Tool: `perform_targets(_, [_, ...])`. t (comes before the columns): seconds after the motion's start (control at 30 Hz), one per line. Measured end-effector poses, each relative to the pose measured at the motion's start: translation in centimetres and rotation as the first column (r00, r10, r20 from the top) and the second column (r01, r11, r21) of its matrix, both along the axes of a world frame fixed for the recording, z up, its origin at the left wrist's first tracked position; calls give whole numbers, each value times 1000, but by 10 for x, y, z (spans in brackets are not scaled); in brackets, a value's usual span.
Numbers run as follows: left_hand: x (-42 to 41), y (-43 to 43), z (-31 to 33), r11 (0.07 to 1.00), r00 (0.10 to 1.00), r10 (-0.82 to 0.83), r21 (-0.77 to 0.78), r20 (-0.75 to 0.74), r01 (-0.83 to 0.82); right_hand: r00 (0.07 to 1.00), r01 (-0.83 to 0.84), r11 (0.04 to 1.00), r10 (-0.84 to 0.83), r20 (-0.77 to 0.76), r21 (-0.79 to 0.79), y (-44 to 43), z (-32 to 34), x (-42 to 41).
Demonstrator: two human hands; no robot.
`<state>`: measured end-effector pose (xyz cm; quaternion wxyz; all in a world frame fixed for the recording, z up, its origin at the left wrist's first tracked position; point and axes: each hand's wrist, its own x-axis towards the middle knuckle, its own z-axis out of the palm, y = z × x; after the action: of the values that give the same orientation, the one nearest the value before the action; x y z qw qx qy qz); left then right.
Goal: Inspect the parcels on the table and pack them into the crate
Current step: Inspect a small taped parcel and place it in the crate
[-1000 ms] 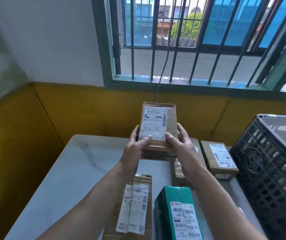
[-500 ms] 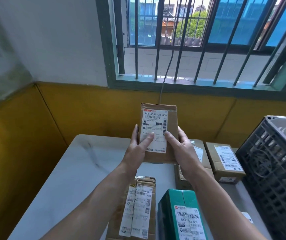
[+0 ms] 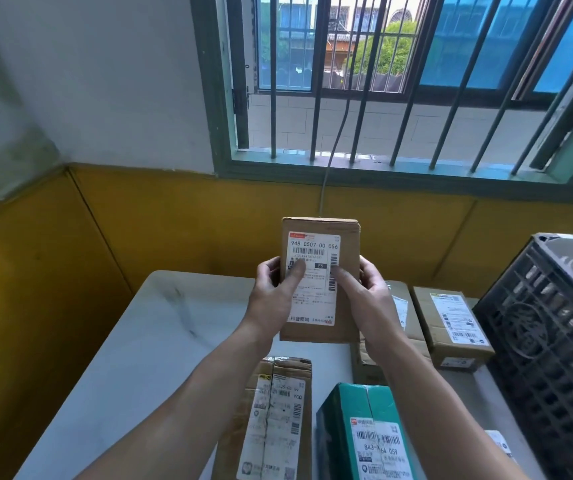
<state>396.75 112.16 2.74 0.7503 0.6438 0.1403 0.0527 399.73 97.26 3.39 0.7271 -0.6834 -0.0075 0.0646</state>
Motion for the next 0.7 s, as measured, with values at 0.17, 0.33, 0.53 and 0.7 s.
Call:
perform_targets(0.17, [6,-1,-3,998,999,-8,58,45,6,997,65,995,-62,39,-77,1,1,6])
perform_targets(0.33, [8,-1,2,998,997,16,52,81,-21,998,34,999,-34,55,-14,0,3,9])
perform_targets(0.53, [10,-2,2,997,997,45,62,57,-48,994,79,997,-77,74,-11,2,5,9])
perform_targets(0.7, [12,-2,3,992,995,77,95,56,-82,994,89,996,-87,68,-24,2,6,11])
